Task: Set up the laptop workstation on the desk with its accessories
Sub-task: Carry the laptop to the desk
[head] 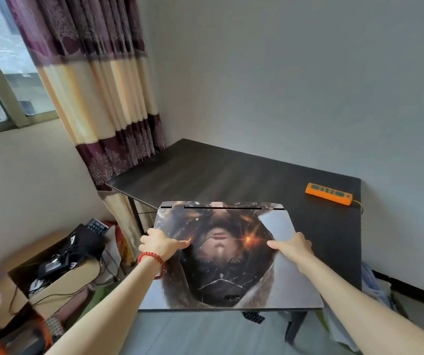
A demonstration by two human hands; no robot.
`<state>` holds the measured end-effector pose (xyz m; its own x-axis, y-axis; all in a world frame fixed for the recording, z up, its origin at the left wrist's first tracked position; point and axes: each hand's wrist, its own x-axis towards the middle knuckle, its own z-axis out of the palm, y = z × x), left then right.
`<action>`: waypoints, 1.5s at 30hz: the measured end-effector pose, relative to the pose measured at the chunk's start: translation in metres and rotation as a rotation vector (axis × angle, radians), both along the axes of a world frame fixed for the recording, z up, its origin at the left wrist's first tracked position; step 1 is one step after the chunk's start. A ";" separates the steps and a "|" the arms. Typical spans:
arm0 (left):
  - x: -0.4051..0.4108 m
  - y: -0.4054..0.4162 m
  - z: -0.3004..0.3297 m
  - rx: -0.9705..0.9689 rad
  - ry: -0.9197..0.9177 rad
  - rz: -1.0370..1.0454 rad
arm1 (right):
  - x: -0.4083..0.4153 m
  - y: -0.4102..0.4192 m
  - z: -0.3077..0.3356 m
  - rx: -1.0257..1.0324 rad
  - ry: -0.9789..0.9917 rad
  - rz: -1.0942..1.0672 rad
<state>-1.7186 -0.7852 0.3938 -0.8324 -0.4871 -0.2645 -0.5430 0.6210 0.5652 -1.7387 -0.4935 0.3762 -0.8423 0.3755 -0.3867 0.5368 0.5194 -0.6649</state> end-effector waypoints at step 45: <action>-0.739 0.010 -0.182 -0.017 -0.345 -0.531 | -0.566 -0.035 -0.151 0.002 -0.287 -0.629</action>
